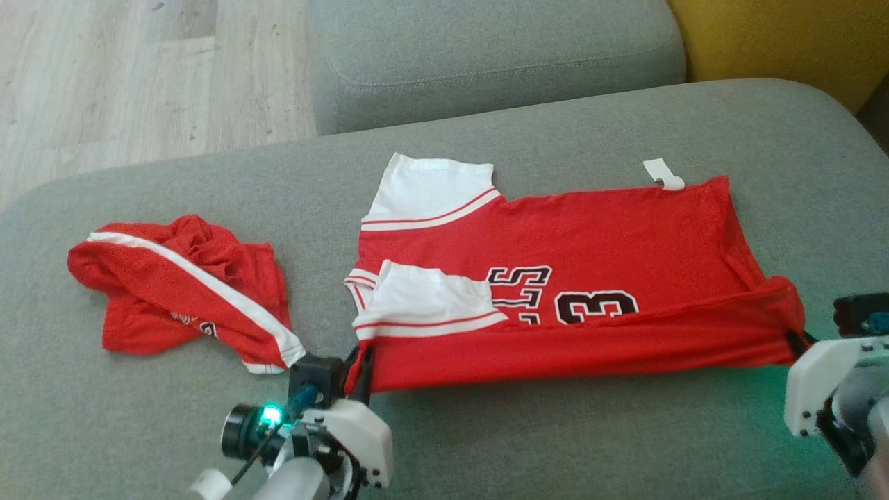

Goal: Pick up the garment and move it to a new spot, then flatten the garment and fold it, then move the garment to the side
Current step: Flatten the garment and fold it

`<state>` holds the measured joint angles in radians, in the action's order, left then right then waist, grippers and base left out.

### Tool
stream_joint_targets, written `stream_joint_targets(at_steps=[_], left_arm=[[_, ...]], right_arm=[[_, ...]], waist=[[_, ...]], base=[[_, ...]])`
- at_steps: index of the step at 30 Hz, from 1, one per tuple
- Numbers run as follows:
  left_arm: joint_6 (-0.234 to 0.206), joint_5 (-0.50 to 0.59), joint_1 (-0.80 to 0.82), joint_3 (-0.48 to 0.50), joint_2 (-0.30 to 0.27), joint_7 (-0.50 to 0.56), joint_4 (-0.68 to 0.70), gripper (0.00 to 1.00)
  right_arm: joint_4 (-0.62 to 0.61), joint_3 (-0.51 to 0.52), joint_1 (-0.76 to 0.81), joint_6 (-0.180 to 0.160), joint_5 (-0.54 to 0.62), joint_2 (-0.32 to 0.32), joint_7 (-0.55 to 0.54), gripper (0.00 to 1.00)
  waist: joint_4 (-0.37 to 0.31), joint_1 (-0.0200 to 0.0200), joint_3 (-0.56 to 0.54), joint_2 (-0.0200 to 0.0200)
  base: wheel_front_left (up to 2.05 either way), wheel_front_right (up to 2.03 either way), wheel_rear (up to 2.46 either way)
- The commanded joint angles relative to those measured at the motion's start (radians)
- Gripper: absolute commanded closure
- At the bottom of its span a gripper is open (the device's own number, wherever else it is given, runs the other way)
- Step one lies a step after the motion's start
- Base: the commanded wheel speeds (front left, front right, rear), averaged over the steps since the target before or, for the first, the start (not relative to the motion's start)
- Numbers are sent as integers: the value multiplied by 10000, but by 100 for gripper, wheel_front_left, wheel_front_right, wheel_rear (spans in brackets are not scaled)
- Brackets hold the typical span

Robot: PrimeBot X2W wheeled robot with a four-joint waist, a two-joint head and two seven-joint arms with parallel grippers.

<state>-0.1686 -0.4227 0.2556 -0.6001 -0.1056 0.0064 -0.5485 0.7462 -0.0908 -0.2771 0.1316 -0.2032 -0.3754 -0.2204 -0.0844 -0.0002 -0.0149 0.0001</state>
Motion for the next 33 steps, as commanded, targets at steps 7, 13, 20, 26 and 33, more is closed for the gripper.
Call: stream_joint_targets(at_steps=[7, 13, 20, 26, 33], left_arm=[[-249, -52, -150, 110, -451, 327, 950, 100], [-410, 3, -179, 78, -499, 325, 1086, 51], [-683, 43, -76, 248, -656, 118, 1306, 0], [-909, 51, 372, 843, -708, -1265, 2067, 0], [-459, 232, 1293, 1234, -857, -2473, 3093, 0]], right_arm=[[-2071, 799, 973, -9, -201, -135, -692, 100], [-3053, 1609, 1676, -9, -54, 477, -694, 100], [-4595, 2583, 1907, -9, 259, 1373, 351, 0], [-5916, 2902, 1730, -9, 133, 2074, 2044, 0], [-6726, 3100, 1347, -9, 295, 2747, 3310, 0]], waist=[[-66, 2, -16, -1], [-91, 2, 80, -1], [-172, 2, 312, -1], [-248, 2, 713, -1], [-439, 2, 1345, -1]], base=[[0, 0, 0], [0, 0, 0], [0, 0, 0], [0, 0, 0], [0, 0, 0]])
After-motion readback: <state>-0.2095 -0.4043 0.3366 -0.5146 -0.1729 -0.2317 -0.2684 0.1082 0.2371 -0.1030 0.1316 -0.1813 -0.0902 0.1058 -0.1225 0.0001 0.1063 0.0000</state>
